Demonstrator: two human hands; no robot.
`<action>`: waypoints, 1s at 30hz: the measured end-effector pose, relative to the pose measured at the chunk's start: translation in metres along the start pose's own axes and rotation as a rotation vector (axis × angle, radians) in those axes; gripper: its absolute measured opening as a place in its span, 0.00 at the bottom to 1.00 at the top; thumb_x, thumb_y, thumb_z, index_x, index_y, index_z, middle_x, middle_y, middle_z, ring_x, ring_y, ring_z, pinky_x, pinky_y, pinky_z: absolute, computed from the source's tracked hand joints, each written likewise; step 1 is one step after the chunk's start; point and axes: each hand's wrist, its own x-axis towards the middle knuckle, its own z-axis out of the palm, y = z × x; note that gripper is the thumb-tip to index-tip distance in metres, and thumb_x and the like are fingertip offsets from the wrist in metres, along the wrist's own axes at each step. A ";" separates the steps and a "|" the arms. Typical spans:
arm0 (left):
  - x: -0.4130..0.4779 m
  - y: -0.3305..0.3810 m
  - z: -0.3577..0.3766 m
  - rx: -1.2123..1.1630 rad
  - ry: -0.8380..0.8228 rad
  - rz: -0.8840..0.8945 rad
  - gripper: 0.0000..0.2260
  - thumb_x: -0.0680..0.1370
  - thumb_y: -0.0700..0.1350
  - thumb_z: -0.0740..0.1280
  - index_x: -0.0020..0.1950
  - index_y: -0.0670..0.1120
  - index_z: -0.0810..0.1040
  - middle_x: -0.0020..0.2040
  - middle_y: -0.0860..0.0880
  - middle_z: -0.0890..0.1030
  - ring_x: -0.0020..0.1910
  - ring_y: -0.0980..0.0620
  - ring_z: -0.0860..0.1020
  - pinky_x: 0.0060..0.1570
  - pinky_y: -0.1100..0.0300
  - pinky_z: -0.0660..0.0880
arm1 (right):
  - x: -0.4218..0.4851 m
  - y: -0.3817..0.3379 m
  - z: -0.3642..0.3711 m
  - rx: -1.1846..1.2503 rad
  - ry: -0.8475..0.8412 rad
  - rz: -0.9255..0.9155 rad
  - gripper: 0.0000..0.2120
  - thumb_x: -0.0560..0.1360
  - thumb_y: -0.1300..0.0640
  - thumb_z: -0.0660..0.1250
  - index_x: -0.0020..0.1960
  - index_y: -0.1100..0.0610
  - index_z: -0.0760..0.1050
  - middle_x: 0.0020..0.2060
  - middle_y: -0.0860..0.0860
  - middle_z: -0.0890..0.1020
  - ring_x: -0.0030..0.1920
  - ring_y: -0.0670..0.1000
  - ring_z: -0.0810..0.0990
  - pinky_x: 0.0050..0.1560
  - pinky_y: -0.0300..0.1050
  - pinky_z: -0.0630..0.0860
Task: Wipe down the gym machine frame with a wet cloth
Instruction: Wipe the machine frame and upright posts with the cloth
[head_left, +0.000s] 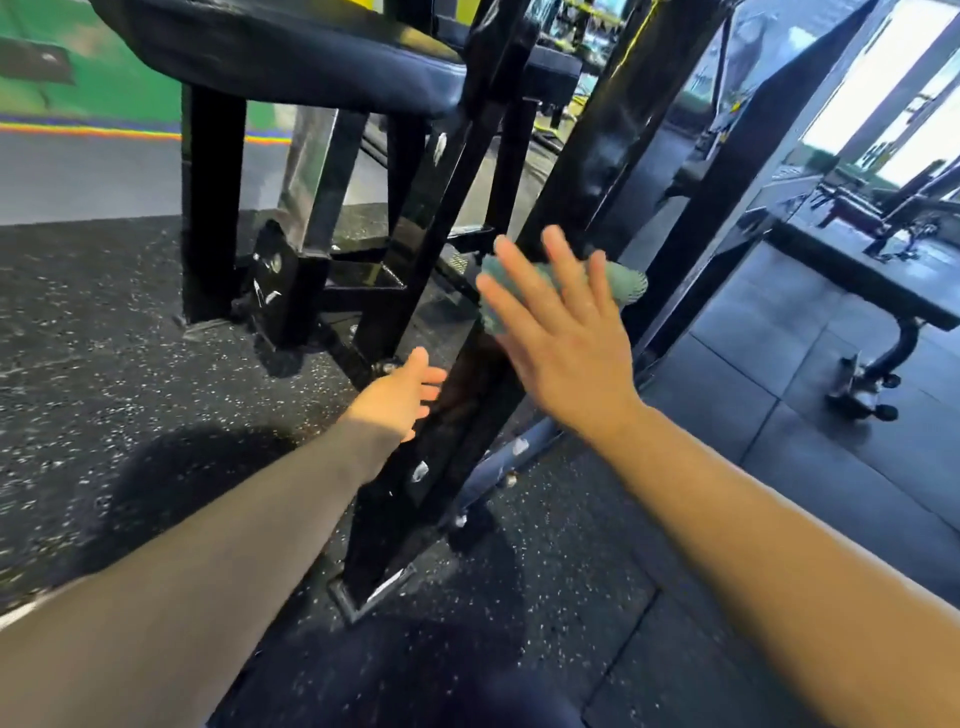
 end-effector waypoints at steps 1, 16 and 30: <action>0.001 0.002 0.004 0.008 0.010 0.027 0.22 0.83 0.54 0.46 0.65 0.45 0.73 0.65 0.46 0.74 0.59 0.48 0.72 0.58 0.56 0.65 | 0.002 0.003 0.001 0.046 0.062 0.100 0.19 0.82 0.54 0.56 0.72 0.55 0.61 0.73 0.55 0.62 0.76 0.59 0.46 0.74 0.57 0.43; 0.012 0.024 0.011 0.155 0.057 0.107 0.18 0.81 0.59 0.48 0.49 0.57 0.76 0.58 0.53 0.77 0.58 0.52 0.73 0.66 0.51 0.65 | 0.007 -0.071 0.031 1.084 0.418 1.191 0.21 0.81 0.41 0.43 0.70 0.31 0.37 0.76 0.45 0.40 0.76 0.48 0.38 0.76 0.56 0.39; 0.015 0.049 0.027 0.093 0.162 0.119 0.29 0.73 0.66 0.53 0.65 0.49 0.75 0.67 0.44 0.74 0.66 0.42 0.71 0.66 0.44 0.68 | 0.069 -0.020 -0.005 0.972 0.499 1.209 0.27 0.81 0.49 0.52 0.75 0.46 0.43 0.78 0.52 0.46 0.77 0.51 0.41 0.75 0.62 0.43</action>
